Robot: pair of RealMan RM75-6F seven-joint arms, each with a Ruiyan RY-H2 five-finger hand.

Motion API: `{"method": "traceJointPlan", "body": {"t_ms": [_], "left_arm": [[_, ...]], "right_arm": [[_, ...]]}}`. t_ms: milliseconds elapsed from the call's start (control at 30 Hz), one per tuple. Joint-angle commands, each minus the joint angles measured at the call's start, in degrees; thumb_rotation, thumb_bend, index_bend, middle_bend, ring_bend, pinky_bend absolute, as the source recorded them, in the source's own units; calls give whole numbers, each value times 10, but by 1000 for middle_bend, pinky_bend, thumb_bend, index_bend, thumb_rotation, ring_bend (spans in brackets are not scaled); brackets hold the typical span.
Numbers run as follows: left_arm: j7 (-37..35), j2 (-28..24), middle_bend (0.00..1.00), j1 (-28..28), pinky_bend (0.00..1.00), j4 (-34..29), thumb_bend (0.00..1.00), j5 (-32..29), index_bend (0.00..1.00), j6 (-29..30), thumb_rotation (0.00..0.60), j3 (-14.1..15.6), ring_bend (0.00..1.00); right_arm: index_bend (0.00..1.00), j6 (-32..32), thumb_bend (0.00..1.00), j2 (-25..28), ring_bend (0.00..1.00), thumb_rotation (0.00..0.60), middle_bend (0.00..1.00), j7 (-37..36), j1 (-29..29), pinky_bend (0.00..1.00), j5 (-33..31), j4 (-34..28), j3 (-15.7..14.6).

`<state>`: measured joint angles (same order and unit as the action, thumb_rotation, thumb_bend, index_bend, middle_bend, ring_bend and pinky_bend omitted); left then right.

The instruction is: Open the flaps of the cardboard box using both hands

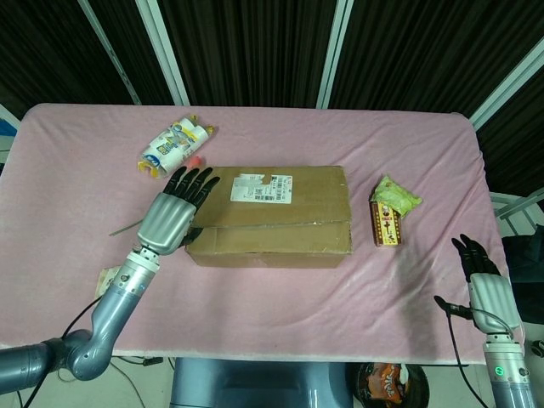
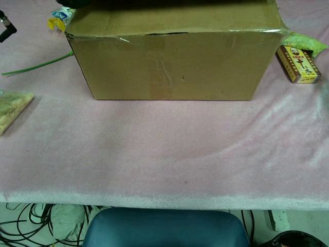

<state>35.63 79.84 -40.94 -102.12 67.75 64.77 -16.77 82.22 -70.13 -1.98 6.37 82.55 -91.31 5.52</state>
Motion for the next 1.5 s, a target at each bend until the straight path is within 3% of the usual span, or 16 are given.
{"method": "traceJointPlan", "body": {"t_ms": [33,500,667,1067,1200,1333,1500], "left_arm": [[9,14,0,-25,0,34,312,7,0,-2,600,-14,0],[-9,19,0,-103,0,139,312,2,0,-14,600,-74,0],[-19,28,0,-139,0,208,312,-11,0,-28,600,-95,0],[-45,67,0,-200,0,397,312,-42,0,-76,600,-92,0],[-72,56,0,-191,0,394,304,-34,0,-67,600,-83,0],[-99,27,0,-164,0,350,247,-15,0,-39,600,-70,0],[-131,-40,0,-98,0,220,160,-6,0,-4,600,-45,0]], "right_arm": [[0,0,213,0,0,600,0,0,0,212,1,0,0],[0,-2,212,2,0,600,0,-4,-1,212,-1,-12,-2],[0,-4,213,2,0,600,0,-2,-2,212,-6,-14,-2],[0,-14,213,5,0,600,0,0,0,212,-25,-16,3],[0,-16,212,6,0,600,0,3,0,212,-26,-19,2],[0,-16,213,6,0,600,0,4,-1,212,-26,-20,3],[0,-15,212,7,0,600,0,5,-1,212,-24,-20,2]]}}
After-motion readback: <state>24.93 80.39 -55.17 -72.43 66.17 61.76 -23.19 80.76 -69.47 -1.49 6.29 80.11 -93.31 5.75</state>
